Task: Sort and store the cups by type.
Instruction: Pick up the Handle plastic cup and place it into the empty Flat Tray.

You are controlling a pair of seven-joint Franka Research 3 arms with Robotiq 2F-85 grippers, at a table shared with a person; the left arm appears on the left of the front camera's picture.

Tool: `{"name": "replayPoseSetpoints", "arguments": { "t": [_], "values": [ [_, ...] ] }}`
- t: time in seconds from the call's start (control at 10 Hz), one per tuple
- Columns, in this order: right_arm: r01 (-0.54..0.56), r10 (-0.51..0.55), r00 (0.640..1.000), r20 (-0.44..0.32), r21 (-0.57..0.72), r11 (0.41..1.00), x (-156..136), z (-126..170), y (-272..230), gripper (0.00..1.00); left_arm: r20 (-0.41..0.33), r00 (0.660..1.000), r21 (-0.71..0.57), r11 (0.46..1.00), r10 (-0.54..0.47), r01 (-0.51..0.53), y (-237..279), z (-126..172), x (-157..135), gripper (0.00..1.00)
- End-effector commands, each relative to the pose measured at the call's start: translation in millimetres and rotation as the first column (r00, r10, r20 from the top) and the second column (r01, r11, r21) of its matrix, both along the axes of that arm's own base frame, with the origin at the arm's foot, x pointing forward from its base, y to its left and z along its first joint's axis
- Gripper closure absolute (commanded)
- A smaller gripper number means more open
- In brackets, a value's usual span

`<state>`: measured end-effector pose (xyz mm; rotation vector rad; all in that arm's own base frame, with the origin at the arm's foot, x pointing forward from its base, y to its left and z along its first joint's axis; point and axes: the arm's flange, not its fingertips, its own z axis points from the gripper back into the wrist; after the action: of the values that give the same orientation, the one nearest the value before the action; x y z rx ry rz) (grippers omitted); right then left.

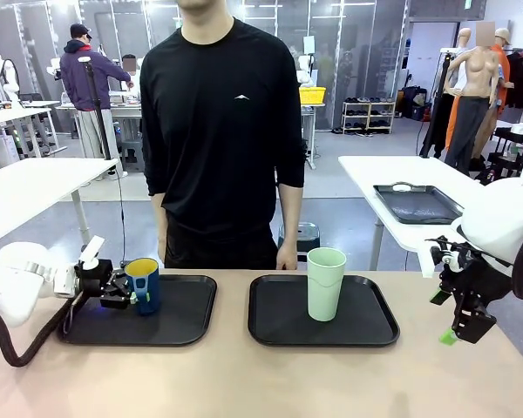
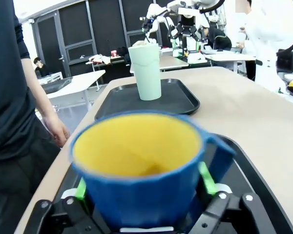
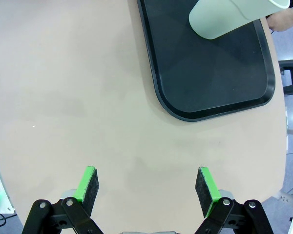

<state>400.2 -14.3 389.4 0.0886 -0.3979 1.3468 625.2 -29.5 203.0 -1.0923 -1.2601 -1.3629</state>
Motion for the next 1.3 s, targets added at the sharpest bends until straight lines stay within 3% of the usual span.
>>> {"name": "replayPoseSetpoints", "arguments": {
  "t": [0.0, 0.8, 1.2],
  "values": [
    [0.014, -0.014, 1.0, 0.001, -0.011, 1.0, 0.9, -1.8, 1.5, 0.0, 0.003, 1.0, 0.012, 1.0, 0.004, -0.004, 6.0, -14.3, -5.3, 0.0],
    [0.014, -0.014, 1.0, 0.001, -0.011, 1.0, 0.9, -1.8, 1.5, 0.0, -0.025, 0.994, -0.021, 0.994, 0.103, -0.103, 42.4, -12.6, -22.4, 0.0],
    [0.014, -0.014, 1.0, 0.001, -0.011, 1.0, 0.9, -1.8, 1.5, 0.0, -0.057, 0.993, -0.043, 0.994, 0.102, -0.105, 51.8, -8.4, -30.6, 0.0]
  ]
}}
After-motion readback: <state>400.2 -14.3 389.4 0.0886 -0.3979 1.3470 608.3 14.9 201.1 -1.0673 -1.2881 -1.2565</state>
